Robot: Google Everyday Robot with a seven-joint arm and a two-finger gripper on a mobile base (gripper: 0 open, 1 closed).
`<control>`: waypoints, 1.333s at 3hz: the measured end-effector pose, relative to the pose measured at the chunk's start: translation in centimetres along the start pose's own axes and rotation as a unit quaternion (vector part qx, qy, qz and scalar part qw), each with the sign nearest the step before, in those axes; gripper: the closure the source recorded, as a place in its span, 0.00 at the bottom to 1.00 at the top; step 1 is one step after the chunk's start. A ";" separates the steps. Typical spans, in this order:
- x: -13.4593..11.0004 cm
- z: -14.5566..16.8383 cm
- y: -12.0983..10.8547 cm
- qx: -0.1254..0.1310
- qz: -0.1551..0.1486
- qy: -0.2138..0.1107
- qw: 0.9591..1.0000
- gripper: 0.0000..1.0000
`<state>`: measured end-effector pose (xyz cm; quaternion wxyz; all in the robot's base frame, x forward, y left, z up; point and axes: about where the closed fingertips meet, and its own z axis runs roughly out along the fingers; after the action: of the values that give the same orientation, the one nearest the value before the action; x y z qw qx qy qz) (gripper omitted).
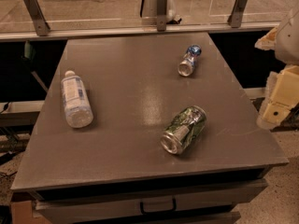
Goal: Place redbull can upright
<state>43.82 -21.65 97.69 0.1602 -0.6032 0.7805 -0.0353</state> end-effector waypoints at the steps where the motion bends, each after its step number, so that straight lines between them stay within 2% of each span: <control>1: 0.0 0.0 0.0 0.000 0.000 0.000 1.000 0.00; 2: -1.4 0.8 -2.4 0.006 0.002 -0.007 1.000 0.00; 3: -4.1 2.6 -7.5 0.016 0.038 -0.041 0.998 0.00; 4: -8.6 5.6 -12.8 0.027 0.091 -0.070 0.993 0.00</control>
Offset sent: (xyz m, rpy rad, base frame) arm 0.0719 0.0190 -0.0004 0.0266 -0.0198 -0.0115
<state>59.28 -16.16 97.40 0.2333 -0.5262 0.8178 0.0003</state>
